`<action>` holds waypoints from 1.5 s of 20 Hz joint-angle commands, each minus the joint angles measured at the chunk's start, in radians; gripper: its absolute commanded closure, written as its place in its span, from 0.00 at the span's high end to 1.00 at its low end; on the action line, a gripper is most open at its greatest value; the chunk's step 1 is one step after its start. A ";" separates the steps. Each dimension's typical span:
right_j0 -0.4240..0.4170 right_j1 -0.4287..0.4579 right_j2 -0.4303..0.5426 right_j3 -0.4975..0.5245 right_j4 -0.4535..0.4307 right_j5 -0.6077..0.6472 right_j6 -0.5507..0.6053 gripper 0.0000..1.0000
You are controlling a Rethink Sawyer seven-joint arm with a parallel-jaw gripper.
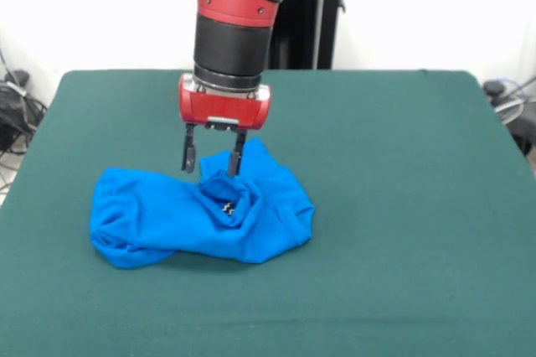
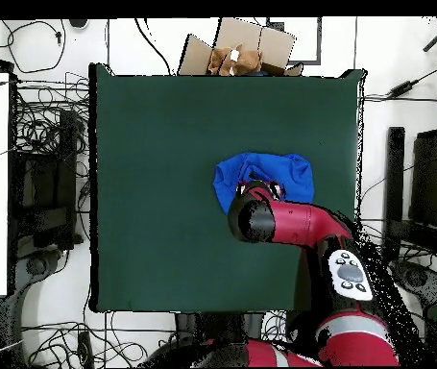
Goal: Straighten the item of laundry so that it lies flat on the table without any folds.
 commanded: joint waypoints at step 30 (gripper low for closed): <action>0.154 0.023 -0.005 -0.030 0.028 0.065 0.164 1.00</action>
